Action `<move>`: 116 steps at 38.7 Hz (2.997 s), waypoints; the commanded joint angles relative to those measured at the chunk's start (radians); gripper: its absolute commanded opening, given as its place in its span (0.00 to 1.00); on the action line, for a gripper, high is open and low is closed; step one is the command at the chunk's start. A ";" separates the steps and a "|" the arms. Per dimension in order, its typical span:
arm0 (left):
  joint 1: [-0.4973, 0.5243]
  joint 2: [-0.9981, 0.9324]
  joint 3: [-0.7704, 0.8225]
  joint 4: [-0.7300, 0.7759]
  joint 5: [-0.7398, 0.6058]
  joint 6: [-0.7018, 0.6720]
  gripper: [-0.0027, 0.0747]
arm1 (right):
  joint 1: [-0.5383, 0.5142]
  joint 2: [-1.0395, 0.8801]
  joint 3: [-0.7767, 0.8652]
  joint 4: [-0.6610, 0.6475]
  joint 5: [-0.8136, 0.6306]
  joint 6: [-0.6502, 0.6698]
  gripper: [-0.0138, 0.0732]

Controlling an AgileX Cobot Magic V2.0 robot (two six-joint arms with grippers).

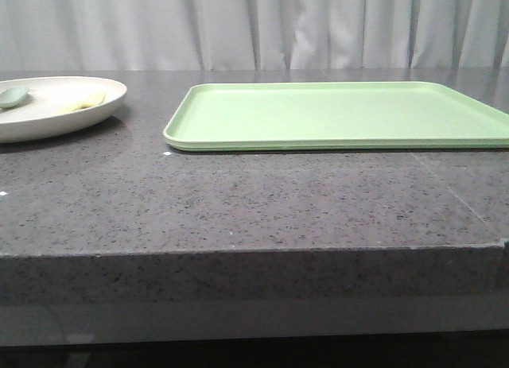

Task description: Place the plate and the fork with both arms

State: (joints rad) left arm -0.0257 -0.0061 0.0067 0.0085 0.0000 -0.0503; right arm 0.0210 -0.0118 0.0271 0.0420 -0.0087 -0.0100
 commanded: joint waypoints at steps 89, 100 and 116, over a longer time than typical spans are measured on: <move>-0.001 0.343 -0.713 -0.009 0.521 -0.007 0.01 | -0.005 0.390 -0.648 0.012 0.426 -0.003 0.08; -0.001 0.343 -0.713 0.068 0.509 -0.007 0.68 | -0.006 0.390 -0.647 0.012 0.427 -0.003 0.57; -0.001 0.343 -0.713 0.048 0.497 -0.007 0.82 | -0.006 0.390 -0.647 0.012 0.424 -0.003 0.90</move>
State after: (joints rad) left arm -0.0257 0.3185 -0.6816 0.0711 0.5888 -0.0503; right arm 0.0210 0.3622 -0.5884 0.0524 0.4953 -0.0100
